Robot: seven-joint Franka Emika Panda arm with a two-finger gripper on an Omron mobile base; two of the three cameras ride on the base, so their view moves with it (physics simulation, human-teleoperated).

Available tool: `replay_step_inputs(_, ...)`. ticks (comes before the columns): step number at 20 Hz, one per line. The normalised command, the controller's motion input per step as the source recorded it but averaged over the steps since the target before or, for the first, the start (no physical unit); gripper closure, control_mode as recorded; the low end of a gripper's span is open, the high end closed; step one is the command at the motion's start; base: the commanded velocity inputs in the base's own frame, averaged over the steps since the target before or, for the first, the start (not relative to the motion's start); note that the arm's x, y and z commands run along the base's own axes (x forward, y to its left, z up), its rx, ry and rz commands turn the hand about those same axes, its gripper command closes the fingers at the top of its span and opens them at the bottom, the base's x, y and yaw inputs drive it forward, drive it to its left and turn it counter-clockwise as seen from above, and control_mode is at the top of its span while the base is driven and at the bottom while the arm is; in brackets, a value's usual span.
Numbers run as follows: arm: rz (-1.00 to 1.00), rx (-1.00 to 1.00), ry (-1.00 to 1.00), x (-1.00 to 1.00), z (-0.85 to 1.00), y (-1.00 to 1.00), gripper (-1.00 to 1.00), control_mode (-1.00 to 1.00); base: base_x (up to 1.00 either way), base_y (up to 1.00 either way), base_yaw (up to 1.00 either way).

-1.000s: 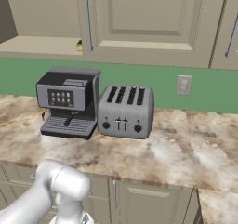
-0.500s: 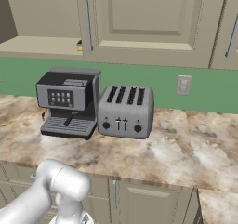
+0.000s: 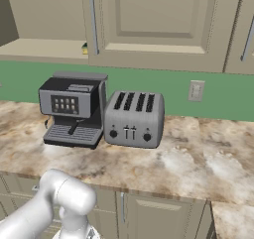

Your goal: Pick up the sponge and sponge from the sink, and place them back in the cabinet, and close the cabinet doors.

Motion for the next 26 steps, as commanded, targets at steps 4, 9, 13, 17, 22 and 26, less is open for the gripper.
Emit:
replay_step_inputs(4, -0.08, 0.00, -0.05, 0.03, -0.14, 0.00, -1.00, -1.00, 0.00, 0.00, 0.00)
replay_step_inputs(9, -0.08, 0.00, -0.06, 0.01, -0.13, 0.00, -1.00, -1.00, 0.00, 0.00, 0.00)
replay_step_inputs(13, -0.07, 0.00, -0.06, 0.05, -0.05, 0.00, -1.00, -1.00, 0.00, 0.00, 0.00)
replay_step_inputs(17, -0.06, 0.00, -0.01, 0.11, 0.00, -0.01, -1.00, -1.00, 0.00, 0.00, 0.00)
replay_step_inputs(22, -0.03, 0.02, 0.00, 0.15, 0.00, -0.07, -1.00, -1.00, 0.00, 0.00, 0.00)
replay_step_inputs(26, -0.02, 0.02, 0.00, 0.18, 0.00, -0.16, -1.00, -1.00, 0.00, 0.00, 0.00)
